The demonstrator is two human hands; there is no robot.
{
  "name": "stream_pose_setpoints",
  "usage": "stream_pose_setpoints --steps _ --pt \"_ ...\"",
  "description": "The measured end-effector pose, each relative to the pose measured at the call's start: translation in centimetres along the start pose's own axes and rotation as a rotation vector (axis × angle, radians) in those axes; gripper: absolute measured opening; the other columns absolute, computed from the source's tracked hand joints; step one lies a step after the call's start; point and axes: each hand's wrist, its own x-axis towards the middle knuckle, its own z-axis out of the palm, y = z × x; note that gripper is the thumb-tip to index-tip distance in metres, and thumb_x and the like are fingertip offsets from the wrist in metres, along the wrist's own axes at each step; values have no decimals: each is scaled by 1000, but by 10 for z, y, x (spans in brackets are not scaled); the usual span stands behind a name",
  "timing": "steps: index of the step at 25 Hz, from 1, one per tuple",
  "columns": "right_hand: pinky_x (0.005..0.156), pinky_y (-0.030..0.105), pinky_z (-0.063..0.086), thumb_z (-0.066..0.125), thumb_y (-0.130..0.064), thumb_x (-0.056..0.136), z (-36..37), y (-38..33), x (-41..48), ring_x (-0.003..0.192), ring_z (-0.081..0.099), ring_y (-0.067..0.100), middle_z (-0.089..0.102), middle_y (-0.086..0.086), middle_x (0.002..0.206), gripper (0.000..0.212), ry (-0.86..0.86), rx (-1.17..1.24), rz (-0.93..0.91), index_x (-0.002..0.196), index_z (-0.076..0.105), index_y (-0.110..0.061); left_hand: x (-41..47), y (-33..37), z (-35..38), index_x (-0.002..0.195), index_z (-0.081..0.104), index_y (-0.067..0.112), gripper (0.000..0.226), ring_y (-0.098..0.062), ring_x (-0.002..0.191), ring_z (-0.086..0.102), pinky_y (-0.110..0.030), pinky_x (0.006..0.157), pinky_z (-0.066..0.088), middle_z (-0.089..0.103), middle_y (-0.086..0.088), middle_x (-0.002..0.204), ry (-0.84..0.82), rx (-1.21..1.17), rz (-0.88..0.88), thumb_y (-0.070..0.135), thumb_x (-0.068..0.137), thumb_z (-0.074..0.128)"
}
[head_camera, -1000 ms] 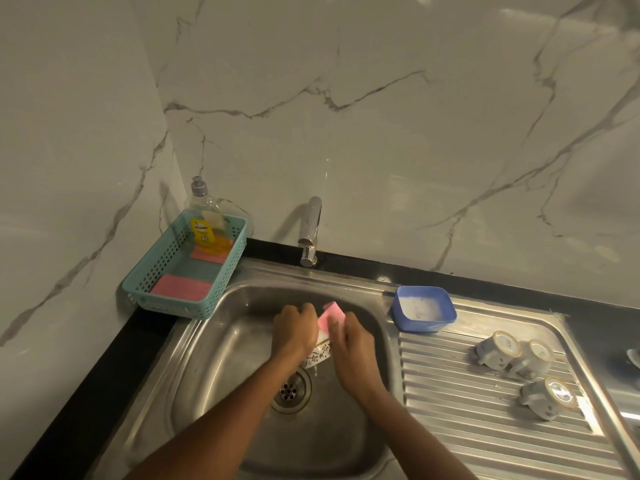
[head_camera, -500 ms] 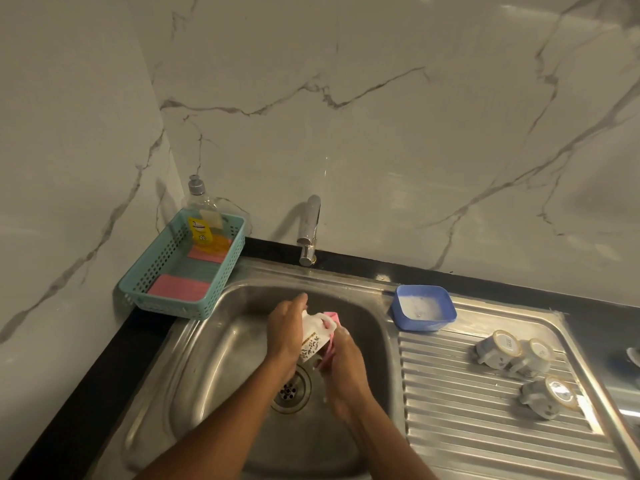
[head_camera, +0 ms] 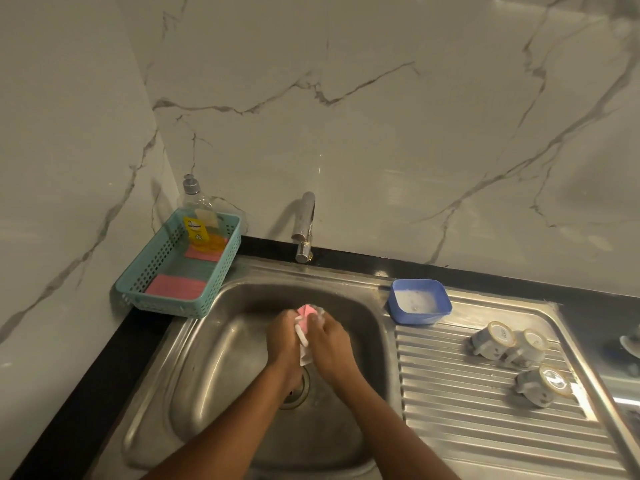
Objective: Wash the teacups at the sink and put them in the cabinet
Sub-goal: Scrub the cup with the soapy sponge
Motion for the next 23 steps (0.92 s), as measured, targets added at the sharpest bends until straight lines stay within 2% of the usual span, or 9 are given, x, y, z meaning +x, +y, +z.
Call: stream_pose_setpoints --steps 2,6,9,11,13,15,19,20,23 --pt "95 46 56 40 -36 105 -1 -5 12 101 69 22 73 7 111 29 2 172 168 103 67 -25 -2 4 4 77 71 7 23 -23 67 66 -31 59 50 69 -11 72 30 161 174 12 93 55" --pt "114 27 38 37 -59 98 11 10 -21 137 43 -2 49 -20 147 53 -61 115 -92 145 50 -39 12 6 -7 79 71 6 27 -23 72 67 -23 57 50 71 -8 75 99 328 332 5 97 50" --pt "85 21 53 40 -41 106 0 11 -1 102 67 4 73 -7 114 36 -45 219 19 124 68 -26 11 -3 -4 76 68 1 26 -24 68 66 -29 57 50 70 -13 73 98 356 309 5 94 50" --pt "70 24 54 39 -35 107 3 13 8 81 69 11 75 5 96 35 15 300 178 113 70 -20 9 -4 0 78 68 1 23 -26 69 67 -29 56 51 70 -16 76 81 348 306 4 93 51" --pt "91 24 53 34 -39 108 13 15 -8 109 66 6 71 -2 121 38 24 213 66 135 59 -32 12 1 -2 80 70 -1 23 -27 70 67 -24 52 50 71 -16 77 112 345 316 4 92 51" --pt "107 20 43 34 -38 109 18 17 -23 128 52 -4 59 -15 137 38 6 202 -71 142 53 -35 17 1 -5 79 70 -1 26 -33 75 69 -31 57 52 71 -15 75 146 348 323 6 91 49" --pt "75 29 57 38 -28 108 7 15 7 92 72 18 73 1 87 37 44 307 176 98 71 -15 12 -3 2 75 66 -2 18 -37 76 68 -50 65 54 69 -17 75 117 374 333 4 86 53" --pt "74 24 56 38 -34 107 10 12 2 92 71 13 74 1 92 38 56 333 154 106 71 -14 12 -1 3 75 67 -1 19 -34 75 69 -47 64 54 70 -15 74 121 365 342 4 87 54" --pt "97 16 48 35 -46 106 22 19 -22 118 60 -3 66 -12 129 43 45 329 -63 139 57 -28 17 7 0 75 69 1 24 -29 72 69 -37 63 53 72 -12 73 188 270 342 3 89 51"
